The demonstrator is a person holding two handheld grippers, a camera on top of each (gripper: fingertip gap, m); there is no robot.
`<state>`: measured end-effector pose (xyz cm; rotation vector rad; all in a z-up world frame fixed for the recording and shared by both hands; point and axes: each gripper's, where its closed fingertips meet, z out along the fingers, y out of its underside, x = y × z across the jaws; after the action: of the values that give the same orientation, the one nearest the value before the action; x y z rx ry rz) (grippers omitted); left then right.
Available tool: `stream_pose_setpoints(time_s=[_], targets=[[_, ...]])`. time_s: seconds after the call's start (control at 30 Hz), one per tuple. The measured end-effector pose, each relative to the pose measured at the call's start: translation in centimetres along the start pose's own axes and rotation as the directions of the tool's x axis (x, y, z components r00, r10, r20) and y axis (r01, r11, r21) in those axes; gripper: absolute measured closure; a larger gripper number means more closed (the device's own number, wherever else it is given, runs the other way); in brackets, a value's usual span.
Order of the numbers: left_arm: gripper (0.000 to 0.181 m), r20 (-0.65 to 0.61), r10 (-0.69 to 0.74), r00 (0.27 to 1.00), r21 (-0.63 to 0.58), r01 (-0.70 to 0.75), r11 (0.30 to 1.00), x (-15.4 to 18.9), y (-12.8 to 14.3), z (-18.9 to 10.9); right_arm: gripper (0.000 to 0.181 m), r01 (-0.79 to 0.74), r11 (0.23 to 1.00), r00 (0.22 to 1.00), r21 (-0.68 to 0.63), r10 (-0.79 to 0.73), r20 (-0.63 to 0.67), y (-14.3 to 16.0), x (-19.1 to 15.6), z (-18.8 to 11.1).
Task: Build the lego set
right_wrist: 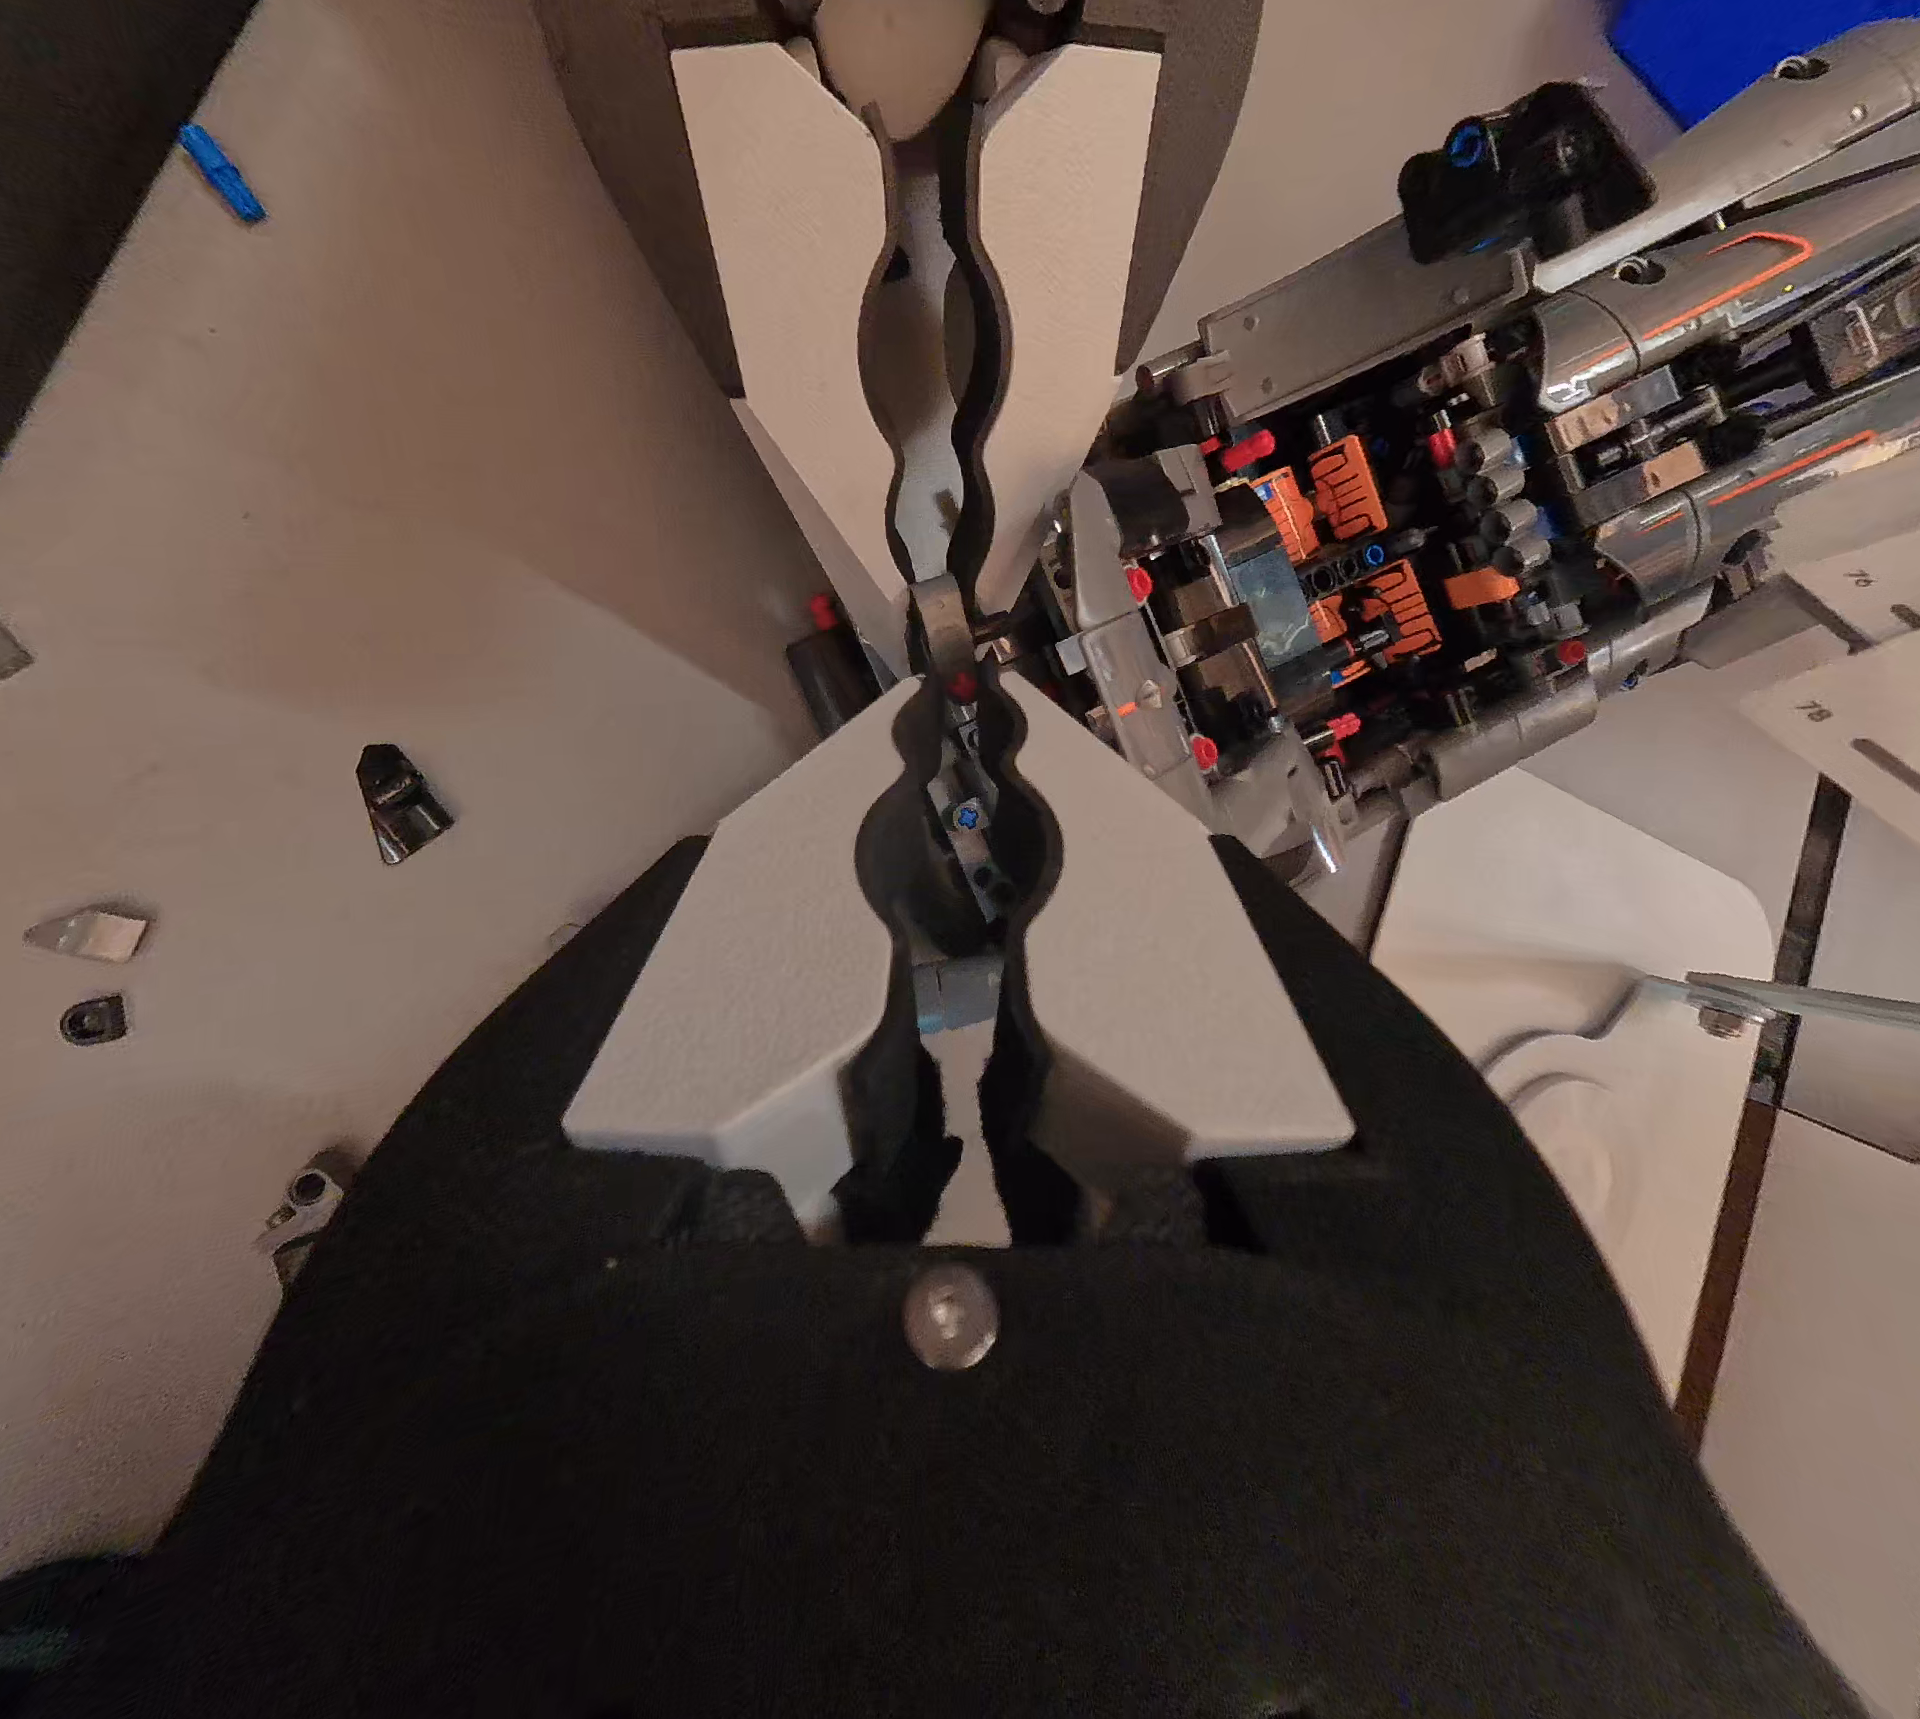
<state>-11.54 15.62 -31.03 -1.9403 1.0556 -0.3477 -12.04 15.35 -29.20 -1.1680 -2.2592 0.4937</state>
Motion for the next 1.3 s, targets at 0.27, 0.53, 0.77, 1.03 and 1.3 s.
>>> stream_pose_setpoints(time_s=[0.27,0.53,0.77,1.03,1.3], targets=[[0.169,0.016,0.031,0.999,-0.016,-0.031,0.999,-0.3,0.3,-0.3,0.176,0.0,0.999,1.0,0.052,0.0,0.0,-0.4,0.0,0.0],[0.165,-0.04,0.006,0.999,-0.01,-0.006,1.0,0.2,0.3,-0.8,0.172,-0.076,0.995,0.996,0.068,0.073,0.043,-0.1,0.1,-0.3],[0.171,-0.003,0.066,0.998,-0.029,-0.066,0.997,0.3,0.5,-0.3,0.166,-0.375,0.924,0.908,0.073,0.35,0.23,0.0,-0.6,-0.1],[0.177,0.08,0.21,0.974,-0.053,-0.207,0.977,0.2,0.5,-0.3,0.163,-0.567,0.822,0.784,0.047,0.522,0.335,0.0,-0.9,0.4],[0.177,0.111,0.323,0.94,-0.052,-0.319,0.946,0.4,0.6,-0.4,0.164,-0.678,0.732,0.66,0.065,0.568,0.491,-0.8,-1.5,0.2]])
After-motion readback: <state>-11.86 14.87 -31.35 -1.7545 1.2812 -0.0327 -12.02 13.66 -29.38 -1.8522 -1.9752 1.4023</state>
